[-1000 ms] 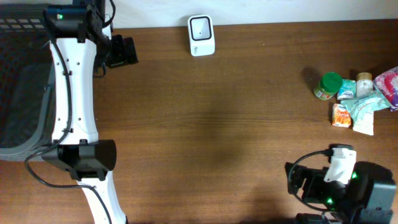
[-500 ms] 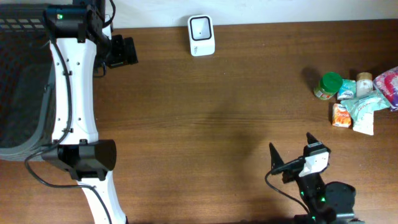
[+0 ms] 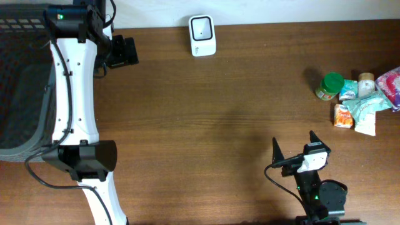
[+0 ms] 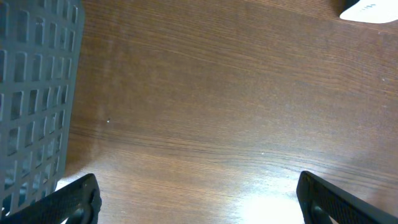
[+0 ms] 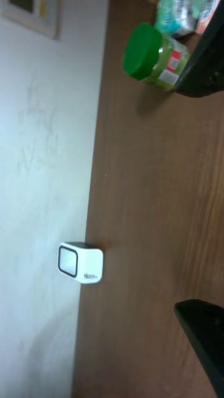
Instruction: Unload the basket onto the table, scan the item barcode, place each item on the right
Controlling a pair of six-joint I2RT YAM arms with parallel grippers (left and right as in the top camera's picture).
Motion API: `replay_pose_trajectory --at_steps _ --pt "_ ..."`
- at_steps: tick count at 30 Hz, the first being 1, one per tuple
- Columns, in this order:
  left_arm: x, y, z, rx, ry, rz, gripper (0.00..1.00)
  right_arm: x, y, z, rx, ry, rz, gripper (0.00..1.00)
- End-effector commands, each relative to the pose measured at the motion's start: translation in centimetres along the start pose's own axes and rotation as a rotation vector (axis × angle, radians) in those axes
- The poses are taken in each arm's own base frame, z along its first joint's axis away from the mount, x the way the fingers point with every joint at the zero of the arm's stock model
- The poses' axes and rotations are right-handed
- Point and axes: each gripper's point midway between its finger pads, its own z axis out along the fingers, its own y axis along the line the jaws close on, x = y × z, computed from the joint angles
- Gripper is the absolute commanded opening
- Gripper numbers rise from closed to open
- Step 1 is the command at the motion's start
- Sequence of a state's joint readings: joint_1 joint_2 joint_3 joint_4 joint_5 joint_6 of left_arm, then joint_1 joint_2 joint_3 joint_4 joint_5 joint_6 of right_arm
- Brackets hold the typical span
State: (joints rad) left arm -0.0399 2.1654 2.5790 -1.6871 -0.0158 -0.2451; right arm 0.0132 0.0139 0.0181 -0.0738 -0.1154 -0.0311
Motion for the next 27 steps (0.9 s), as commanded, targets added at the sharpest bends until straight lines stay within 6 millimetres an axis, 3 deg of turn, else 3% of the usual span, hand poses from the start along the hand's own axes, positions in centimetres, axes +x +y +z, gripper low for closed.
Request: replay_pose_trajectory --at_steps 1,27 --pt "-0.05 -0.02 -0.89 -0.001 -0.023 0.014 0.99 0.54 -1.52 -0.04 0.092 0.005 0.102 0.99" --pt "-0.04 -0.01 -0.89 -0.001 -0.023 0.014 0.99 0.52 -1.45 -0.03 0.088 0.005 0.091 0.99"
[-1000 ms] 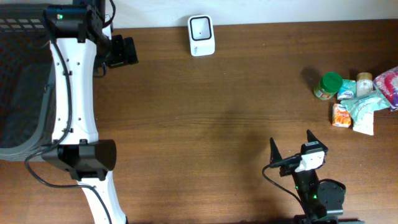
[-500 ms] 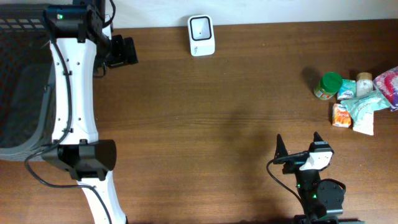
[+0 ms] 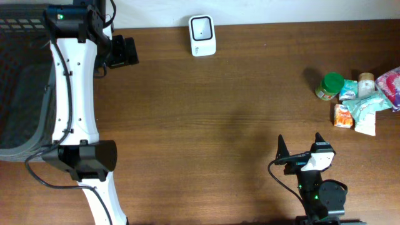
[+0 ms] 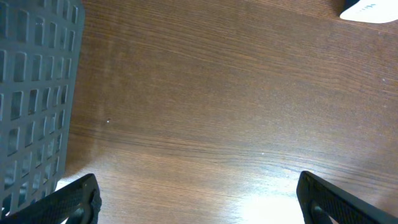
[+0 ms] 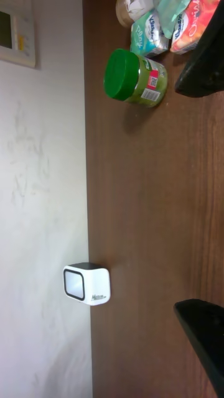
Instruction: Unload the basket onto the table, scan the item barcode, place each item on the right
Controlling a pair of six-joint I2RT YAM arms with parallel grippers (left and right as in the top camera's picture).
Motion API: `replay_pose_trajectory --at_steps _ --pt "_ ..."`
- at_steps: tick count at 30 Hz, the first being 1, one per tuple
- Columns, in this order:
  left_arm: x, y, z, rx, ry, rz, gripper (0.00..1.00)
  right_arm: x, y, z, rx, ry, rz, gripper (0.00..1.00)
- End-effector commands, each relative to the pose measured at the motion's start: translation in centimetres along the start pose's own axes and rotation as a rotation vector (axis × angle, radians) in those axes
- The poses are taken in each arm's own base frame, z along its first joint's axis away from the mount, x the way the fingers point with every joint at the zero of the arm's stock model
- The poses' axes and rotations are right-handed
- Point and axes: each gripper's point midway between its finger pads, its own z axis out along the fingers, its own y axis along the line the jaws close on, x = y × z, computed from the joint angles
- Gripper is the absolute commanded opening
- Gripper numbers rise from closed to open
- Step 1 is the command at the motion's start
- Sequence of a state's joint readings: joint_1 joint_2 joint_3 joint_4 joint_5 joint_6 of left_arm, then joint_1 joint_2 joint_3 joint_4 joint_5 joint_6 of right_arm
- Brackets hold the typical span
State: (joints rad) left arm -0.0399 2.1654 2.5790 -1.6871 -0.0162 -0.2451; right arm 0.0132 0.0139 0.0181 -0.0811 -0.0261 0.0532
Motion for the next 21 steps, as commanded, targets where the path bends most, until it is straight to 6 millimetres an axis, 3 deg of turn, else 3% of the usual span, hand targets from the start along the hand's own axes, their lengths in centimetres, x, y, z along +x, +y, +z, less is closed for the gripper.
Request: replay_pose_trajectory --at_steps 1,21 --pt "-0.05 -0.02 -0.89 0.000 -0.023 0.014 0.99 0.30 0.06 0.04 -0.002 -0.001 0.007 0.99" --pt "-0.03 -0.01 -1.19 0.001 -0.029 0.014 0.99 0.30 0.06 0.04 -0.002 -0.001 0.007 0.99"
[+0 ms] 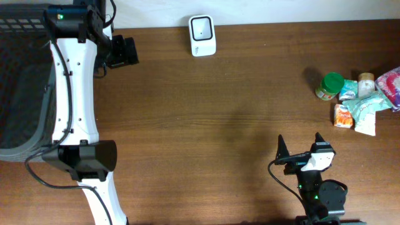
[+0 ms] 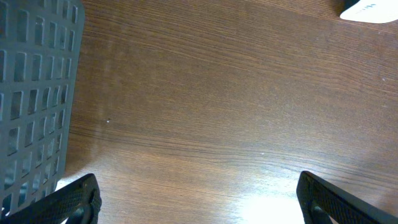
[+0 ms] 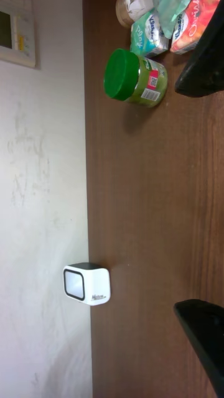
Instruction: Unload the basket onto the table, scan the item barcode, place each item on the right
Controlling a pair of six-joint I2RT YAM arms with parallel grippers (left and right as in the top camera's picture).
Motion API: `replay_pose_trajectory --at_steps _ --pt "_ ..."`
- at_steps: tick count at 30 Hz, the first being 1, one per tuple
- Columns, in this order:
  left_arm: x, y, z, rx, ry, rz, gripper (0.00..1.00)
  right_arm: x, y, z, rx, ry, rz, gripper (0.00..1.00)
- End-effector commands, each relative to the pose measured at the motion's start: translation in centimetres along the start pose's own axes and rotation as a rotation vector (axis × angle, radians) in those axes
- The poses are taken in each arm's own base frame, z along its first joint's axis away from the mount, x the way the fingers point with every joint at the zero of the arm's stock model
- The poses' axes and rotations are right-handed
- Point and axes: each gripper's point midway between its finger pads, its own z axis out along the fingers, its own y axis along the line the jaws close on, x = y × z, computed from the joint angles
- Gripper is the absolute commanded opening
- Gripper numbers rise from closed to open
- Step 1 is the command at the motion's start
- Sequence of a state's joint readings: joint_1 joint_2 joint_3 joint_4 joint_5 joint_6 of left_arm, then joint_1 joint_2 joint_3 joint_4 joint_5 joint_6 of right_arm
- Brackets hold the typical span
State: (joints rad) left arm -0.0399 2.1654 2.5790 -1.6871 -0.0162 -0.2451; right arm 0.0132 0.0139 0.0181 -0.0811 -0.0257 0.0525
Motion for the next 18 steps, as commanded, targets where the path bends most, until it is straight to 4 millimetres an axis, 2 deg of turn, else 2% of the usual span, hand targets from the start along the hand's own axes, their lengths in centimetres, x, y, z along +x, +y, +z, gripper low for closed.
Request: replay_pose_trajectory --at_steps 1,3,6,9,11,12,14,15,18 --pt "0.0 0.0 -1.7 0.004 -0.041 0.014 0.99 0.3 0.1 0.0 -0.002 -0.001 0.007 0.99" --pt "0.1 0.1 -3.9 0.016 -0.088 0.013 0.99 0.3 0.1 0.0 -0.002 -0.001 0.007 0.99" --pt "1.0 0.4 -9.2 0.045 -0.207 0.010 0.99 0.3 0.1 0.0 -0.002 -0.001 0.007 0.99" --pt "2.9 1.0 -15.5 0.081 -0.351 0.007 0.99 0.3 0.1 0.0 -0.002 -0.001 0.007 0.99" --pt "5.0 1.6 -18.5 0.096 -0.411 0.006 0.99 0.3 0.1 0.0 -0.002 -0.001 0.007 0.99" --pt "6.5 2.0 -19.3 0.096 -0.415 0.006 0.99 0.3 0.1 0.0 -0.002 -0.001 0.007 0.99" --pt "8.7 2.9 -19.5 0.072 -0.402 0.002 0.99 0.3 0.1 0.0 -0.002 -0.001 0.007 0.99" --pt "9.7 3.2 -18.9 0.063 -0.381 0.003 0.99 0.3 0.1 0.0 -0.002 -0.001 0.007 0.99" --pt "10.6 3.4 -16.1 0.057 -0.364 0.007 0.99 0.3 0.1 0.0 -0.002 -0.001 0.007 0.99"
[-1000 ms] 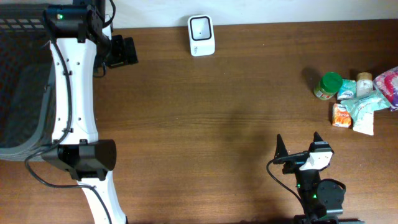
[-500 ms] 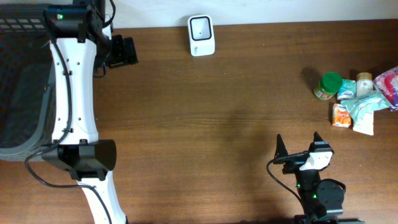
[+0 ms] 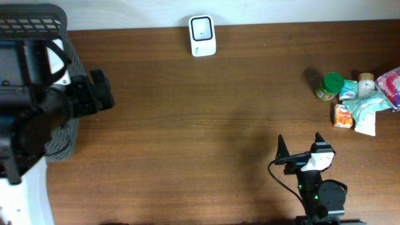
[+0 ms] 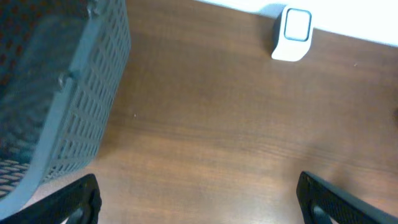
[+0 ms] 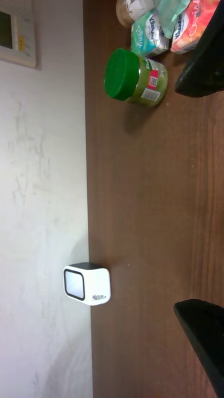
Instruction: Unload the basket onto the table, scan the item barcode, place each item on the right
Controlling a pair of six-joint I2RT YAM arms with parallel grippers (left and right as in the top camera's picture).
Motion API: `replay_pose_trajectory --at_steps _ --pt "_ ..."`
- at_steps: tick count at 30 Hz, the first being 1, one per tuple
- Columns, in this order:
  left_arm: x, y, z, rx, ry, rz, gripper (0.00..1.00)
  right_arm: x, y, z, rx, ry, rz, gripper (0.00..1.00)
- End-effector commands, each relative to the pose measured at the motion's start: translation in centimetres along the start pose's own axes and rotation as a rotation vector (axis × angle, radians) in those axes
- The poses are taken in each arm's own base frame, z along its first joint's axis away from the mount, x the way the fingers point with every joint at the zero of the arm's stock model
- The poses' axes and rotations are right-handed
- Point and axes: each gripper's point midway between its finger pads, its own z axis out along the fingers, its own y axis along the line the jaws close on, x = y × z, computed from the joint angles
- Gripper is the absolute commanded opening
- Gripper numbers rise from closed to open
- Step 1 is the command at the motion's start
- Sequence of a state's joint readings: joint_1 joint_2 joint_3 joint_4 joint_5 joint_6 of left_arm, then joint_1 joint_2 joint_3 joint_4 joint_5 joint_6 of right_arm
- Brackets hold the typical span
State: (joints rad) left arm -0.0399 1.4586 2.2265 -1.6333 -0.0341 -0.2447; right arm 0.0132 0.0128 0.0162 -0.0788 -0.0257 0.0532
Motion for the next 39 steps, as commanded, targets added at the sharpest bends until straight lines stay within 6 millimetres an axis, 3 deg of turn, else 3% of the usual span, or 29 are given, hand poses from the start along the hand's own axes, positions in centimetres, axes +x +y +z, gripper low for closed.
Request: replay_pose_trajectory --at_steps 1,4,7,9,12,16,18,21,23,25,31,35,39 --pt "2.1 0.4 4.3 -0.006 0.006 0.018 0.99 0.3 0.1 0.0 -0.002 0.000 0.007 0.99" --pt "4.4 -1.0 9.4 0.129 -0.116 0.020 0.99 0.3 0.1 0.0 -0.002 0.000 0.007 0.99" --pt "8.4 -2.1 13.5 0.270 -0.235 0.038 0.99 0.3 0.1 0.0 -0.002 0.000 0.007 0.99" --pt "10.5 -2.0 14.4 0.304 -0.311 0.064 0.99 0.3 0.1 0.0 -0.002 0.000 0.007 0.99" --pt "11.9 -2.7 14.1 0.322 -0.359 0.210 0.99 0.3 0.1 0.0 -0.002 0.000 0.007 0.99" --pt "12.9 -2.5 13.8 0.322 -0.381 0.225 0.99 0.3 0.1 0.0 -0.002 0.000 0.007 0.99" --pt "13.4 -2.3 13.0 0.328 -0.416 0.226 0.99 0.3 0.1 0.0 -0.002 0.000 0.007 0.99" --pt "13.4 -1.3 10.2 0.302 -0.547 0.219 0.99 0.3 0.1 0.0 -0.002 0.000 0.007 0.99" --pt "13.7 -0.5 9.9 0.260 -0.595 0.231 0.99 0.3 0.1 0.0 -0.002 0.000 0.007 0.99" --pt "14.4 0.0 10.7 0.235 -0.648 0.295 0.99 0.3 0.1 0.0 -0.002 0.000 0.007 0.99" --pt "15.4 2.2 12.7 0.181 -0.874 0.257 0.99 0.3 0.1 0.0 -0.002 0.000 0.007 0.99" --pt "16.3 4.1 14.0 0.117 -0.895 0.228 0.99 0.3 0.1 0.0 -0.002 0.000 0.007 0.99" --pt "16.4 4.6 14.1 0.087 -0.901 0.213 0.99 0.3 0.1 0.0 -0.002 0.000 0.007 0.99"
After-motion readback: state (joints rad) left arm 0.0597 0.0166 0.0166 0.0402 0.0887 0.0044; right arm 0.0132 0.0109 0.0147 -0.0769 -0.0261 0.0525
